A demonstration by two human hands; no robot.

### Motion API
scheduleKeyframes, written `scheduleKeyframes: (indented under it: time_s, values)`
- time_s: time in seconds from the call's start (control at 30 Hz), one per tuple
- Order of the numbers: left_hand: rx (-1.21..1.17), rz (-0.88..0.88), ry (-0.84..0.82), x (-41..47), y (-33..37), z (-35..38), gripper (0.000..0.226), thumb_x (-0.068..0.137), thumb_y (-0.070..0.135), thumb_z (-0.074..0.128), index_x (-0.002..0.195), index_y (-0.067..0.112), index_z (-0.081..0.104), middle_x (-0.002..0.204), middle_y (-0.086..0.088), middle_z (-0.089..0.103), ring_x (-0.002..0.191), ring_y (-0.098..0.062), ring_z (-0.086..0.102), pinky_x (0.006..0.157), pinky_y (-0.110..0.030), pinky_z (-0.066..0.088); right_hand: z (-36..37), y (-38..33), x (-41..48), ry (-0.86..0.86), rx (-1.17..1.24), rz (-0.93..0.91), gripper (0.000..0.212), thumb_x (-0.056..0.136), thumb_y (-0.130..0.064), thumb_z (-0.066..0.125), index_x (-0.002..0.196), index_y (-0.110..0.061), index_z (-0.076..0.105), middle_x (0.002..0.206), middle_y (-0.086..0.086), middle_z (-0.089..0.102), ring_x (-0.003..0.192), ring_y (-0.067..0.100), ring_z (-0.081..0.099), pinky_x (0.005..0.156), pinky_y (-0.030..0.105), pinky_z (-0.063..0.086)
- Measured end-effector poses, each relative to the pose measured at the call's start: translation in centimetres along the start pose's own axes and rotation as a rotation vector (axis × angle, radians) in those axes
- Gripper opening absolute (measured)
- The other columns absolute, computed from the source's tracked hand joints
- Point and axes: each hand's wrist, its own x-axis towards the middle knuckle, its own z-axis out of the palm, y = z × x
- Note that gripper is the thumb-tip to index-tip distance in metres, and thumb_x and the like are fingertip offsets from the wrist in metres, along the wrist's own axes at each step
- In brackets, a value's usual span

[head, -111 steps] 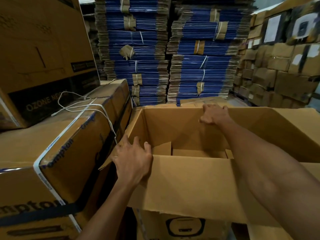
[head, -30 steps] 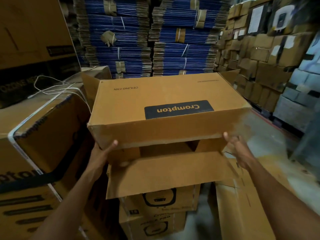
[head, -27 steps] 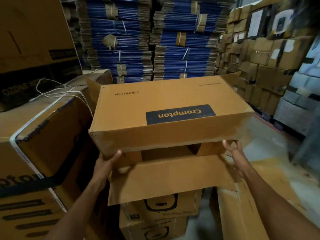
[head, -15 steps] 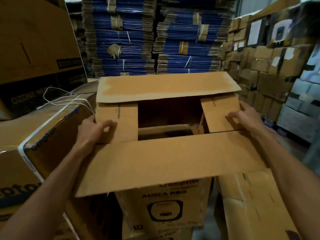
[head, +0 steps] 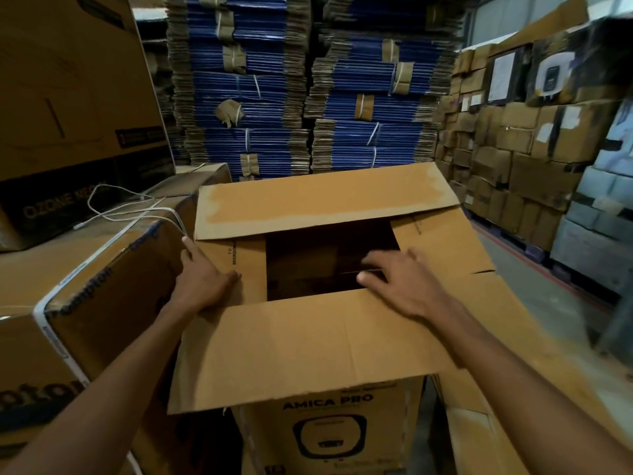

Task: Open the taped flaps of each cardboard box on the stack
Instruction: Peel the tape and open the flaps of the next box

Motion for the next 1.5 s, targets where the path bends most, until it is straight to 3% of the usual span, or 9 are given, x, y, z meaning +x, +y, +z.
scheduleKeyframes:
  time_s: [0.07,0.17,0.23,0.33,0.53,0.77,1.0,1.3,1.5]
  values:
    - [0.025,0.059,0.039,-0.4,0.0,0.2,0.118,0.087,0.038,0.078,0.161,0.013,-0.011,0.169,-0.013,-0.002,0.149,-0.046,0.019,0.119,-0.061,0.024,1.1,-2.8,-0.7,-0.066,-0.022,-0.106,0.062,0.096,-0.071,0.030,0.132,-0.032,0.062,0.123,-0.006,0.069,0.117,0.011,0.058,0.118,0.046,0.026]
    - [0.135,0.256,0.254,-0.9,-0.6,0.8,0.074,0.088,0.036,0.076,0.146,0.009,0.038,0.156,-0.014,0.026,0.142,-0.041,0.027,0.114,-0.061,0.035,2.7,-3.3,-1.4,-0.032,-0.151,-0.156,0.066,0.096,-0.077,0.021,0.105,-0.031,0.067,0.085,-0.011,0.064,0.080,0.009,0.057,0.101,0.042,0.043]
    - [0.289,0.382,0.344,-0.8,-1.0,1.3,0.045,0.090,0.037,0.072,0.123,0.010,0.059,0.139,-0.015,0.047,0.133,-0.036,0.037,0.108,-0.054,0.040,3.2,-3.0,-1.4,-0.018,-0.183,-0.146,0.074,0.094,-0.081,0.012,0.100,-0.030,0.065,0.083,-0.012,0.060,0.078,0.008,0.054,0.099,0.040,0.043]
    - [0.493,0.520,0.370,-0.1,-0.7,1.7,0.034,0.092,0.041,0.067,0.114,0.015,0.070,0.128,-0.009,0.064,0.129,-0.030,0.043,0.104,-0.048,0.033,3.5,-2.7,-1.2,0.007,-0.169,-0.163,0.074,0.091,-0.084,0.006,0.090,-0.033,0.059,0.080,-0.014,0.055,0.076,0.006,0.051,0.098,0.038,0.042]
    - [0.429,0.525,0.353,1.3,2.8,0.9,0.060,0.099,0.047,0.052,0.144,0.008,0.050,0.142,-0.012,0.059,0.136,-0.032,0.046,0.112,-0.050,0.035,4.0,-2.3,-1.2,0.062,-0.130,-0.144,0.091,0.084,-0.090,0.000,0.097,-0.030,0.068,0.085,-0.011,0.067,0.081,0.007,0.058,0.100,0.037,0.041]
    - [0.305,0.631,0.455,5.7,6.9,-3.5,0.072,0.101,0.052,0.049,0.159,0.016,0.025,0.163,-0.015,0.028,0.153,-0.033,0.020,0.123,-0.055,0.017,6.2,-1.4,-1.8,0.280,-0.124,-0.209,0.073,0.092,-0.084,0.025,0.080,-0.030,0.073,0.073,-0.012,0.070,0.068,0.006,0.061,0.082,0.035,0.050]
    - [0.517,0.585,0.209,10.6,8.5,-3.2,0.087,0.099,0.069,0.032,0.163,0.016,0.003,0.171,-0.005,0.004,0.157,-0.027,0.004,0.123,-0.059,0.009,7.0,-1.3,-2.2,0.404,-0.095,-0.234,0.070,0.095,-0.080,0.030,0.081,-0.029,0.075,0.071,-0.014,0.071,0.065,0.004,0.064,0.080,0.037,0.053]
    - [0.557,0.479,0.091,13.0,7.3,-0.6,0.090,0.091,0.077,0.042,0.159,0.021,0.022,0.164,-0.009,0.030,0.151,-0.031,0.023,0.122,-0.061,0.010,7.5,-1.2,-1.9,0.432,-0.127,-0.237,0.063,0.096,-0.078,0.032,0.076,-0.031,0.070,0.068,-0.014,0.067,0.063,0.004,0.061,0.076,0.037,0.054]
    - [0.580,0.573,0.029,10.5,8.3,1.3,0.099,0.094,0.072,0.043,0.163,0.019,-0.005,0.170,-0.008,-0.013,0.156,-0.033,-0.011,0.122,-0.065,0.000,7.5,-1.4,-1.4,0.476,-0.182,-0.231,0.060,0.097,-0.075,0.031,0.072,-0.031,0.064,0.065,-0.014,0.062,0.061,0.006,0.058,0.076,0.034,0.050]
